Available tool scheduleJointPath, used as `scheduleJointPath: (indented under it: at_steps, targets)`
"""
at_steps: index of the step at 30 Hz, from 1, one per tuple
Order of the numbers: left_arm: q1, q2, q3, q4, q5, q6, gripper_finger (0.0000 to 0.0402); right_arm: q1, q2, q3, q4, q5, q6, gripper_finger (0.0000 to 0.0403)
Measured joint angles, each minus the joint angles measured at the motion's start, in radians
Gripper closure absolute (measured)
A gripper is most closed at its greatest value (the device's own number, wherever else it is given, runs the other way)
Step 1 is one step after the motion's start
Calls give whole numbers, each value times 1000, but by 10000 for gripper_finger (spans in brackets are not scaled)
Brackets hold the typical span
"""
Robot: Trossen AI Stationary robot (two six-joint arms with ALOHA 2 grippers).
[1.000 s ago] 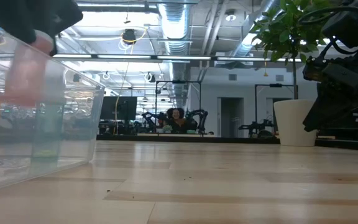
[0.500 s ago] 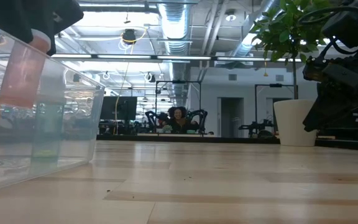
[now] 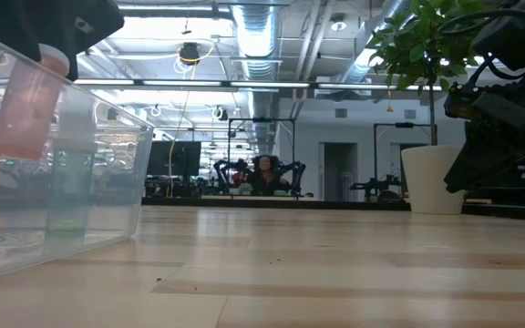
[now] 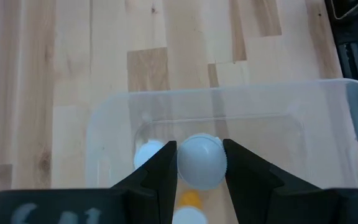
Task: Pick and place medicine bottles into bin by pill shape (circle, oval)
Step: Put the red pill bottle into the right transparent bin
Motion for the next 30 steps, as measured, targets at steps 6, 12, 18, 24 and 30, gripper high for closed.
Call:
scheduleJointPath:
  at_steps: [6,12,18,24,30]
  targets:
    - [0,0,0,1,-21,1,295,0,0,0,0,0,1,168]
    - [-3,0,0,5,-46,0,295,0,0,0,0,-1,2,168]
    - [-18,26,-2,17,-66,-8,295,0,0,0,-1,-1,1,168]
    - [-25,32,-2,22,-108,-8,295,0,0,0,2,-1,1,168]
    - [-34,49,-5,22,-134,-8,295,0,0,0,2,-1,1,168]
